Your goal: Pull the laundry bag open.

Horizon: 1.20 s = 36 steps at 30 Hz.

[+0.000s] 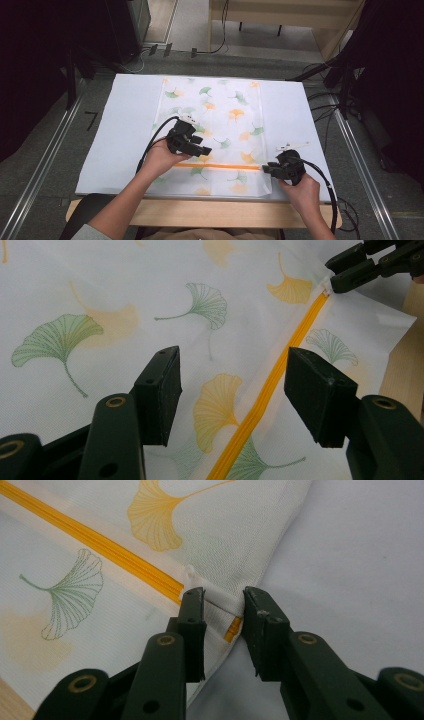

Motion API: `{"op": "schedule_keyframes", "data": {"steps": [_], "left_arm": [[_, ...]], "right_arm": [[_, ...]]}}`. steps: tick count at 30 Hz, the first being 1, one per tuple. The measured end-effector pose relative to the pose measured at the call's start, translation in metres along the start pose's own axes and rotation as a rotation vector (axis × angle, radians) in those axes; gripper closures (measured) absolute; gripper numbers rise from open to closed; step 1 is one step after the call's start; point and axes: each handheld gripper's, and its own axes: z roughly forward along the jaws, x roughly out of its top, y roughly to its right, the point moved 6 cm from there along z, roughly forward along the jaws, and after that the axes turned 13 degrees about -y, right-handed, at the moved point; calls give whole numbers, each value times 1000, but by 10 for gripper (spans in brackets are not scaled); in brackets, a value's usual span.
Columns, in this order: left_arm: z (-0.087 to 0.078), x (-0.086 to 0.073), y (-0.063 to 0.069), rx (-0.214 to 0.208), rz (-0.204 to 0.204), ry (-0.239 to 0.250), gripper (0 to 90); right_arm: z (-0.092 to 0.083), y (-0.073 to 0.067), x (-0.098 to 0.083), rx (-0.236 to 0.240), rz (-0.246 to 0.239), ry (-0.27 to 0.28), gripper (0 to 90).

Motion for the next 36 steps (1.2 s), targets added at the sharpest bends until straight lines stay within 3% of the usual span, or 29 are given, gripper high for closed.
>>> {"op": "schedule_keyframes", "data": {"steps": [5,9,13,17,18,22,25,28,29,31,33,36], "left_arm": [[2,0,0,-3,2,-4,403],[3,0,0,-1,4,-8,403],[3,1,1,-3,8,-4,413],[7,1,7,-9,32,-1,440],[9,2,12,0,62,-1,450],[17,3,22,1,101,-15,463],[21,4,28,-6,103,-18,489],[28,9,37,-91,62,-21,472],[29,10,39,-97,67,-9,485],[30,11,42,-93,79,1,514],[31,13,48,-81,116,9,555],[31,15,54,-85,127,21,599]], "right_arm": [[0,1,0,12,12,8,776],[1,-1,0,32,0,4,854],[1,-3,1,20,-7,-3,860],[-1,-2,3,45,-2,-23,868],[-4,-3,5,47,-11,-28,869],[-14,-4,8,69,-14,8,868],[-20,-5,8,81,-19,27,868],[-25,-7,10,89,-33,47,867],[-26,-8,10,90,-35,47,867],[-27,-10,11,99,-36,53,867],[-30,-11,12,105,-41,60,867],[-32,-12,13,110,-46,72,867]]}}
